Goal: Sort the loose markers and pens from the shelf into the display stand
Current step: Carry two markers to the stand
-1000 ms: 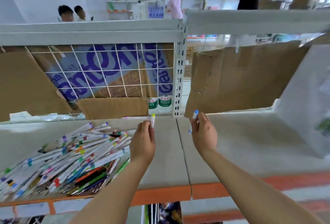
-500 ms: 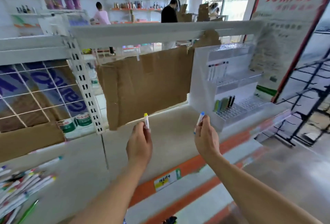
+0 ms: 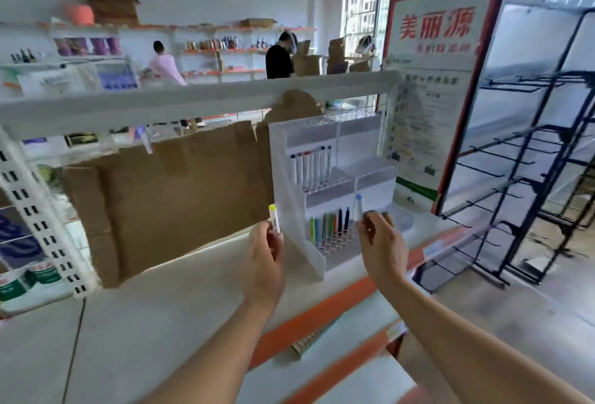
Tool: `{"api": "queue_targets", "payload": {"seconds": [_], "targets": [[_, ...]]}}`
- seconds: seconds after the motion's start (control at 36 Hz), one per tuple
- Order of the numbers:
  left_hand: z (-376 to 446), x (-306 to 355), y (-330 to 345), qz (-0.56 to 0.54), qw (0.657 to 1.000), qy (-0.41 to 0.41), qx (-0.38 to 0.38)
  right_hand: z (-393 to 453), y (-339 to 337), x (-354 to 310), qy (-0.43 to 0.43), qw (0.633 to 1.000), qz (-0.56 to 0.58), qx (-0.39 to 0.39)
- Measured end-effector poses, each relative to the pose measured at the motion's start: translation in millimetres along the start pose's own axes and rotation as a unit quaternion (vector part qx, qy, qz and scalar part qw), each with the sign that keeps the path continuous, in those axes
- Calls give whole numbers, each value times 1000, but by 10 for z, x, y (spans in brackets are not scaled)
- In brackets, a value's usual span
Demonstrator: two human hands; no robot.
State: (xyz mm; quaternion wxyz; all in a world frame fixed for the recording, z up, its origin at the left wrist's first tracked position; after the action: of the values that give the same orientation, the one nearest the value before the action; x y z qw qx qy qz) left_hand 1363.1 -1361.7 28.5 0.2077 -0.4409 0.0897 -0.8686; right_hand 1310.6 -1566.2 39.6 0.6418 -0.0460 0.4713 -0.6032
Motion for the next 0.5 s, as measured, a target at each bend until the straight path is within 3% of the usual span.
{"api": "queue_targets", "payload": {"seconds": [0.33, 0.5], "targets": [[883, 200, 500, -1, 997, 56, 53, 1068, 109, 22, -4, 990, 119, 75], [1210, 238, 685, -8, 997, 56, 57, 1496, 214, -3, -6, 992, 101, 73]]}}
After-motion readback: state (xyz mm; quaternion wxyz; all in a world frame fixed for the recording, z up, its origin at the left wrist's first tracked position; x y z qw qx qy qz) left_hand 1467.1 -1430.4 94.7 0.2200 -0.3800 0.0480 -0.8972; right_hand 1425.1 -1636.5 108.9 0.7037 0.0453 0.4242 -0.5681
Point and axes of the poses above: each hand's wrist, its own z-axis towards the middle knuckle, its own y-axis out of the palm, x = y × z, the point moved 4 cm from there along z, towards the middle knuckle, and after that the axes turned 4 degrees about -z, right-handed, at the moved point
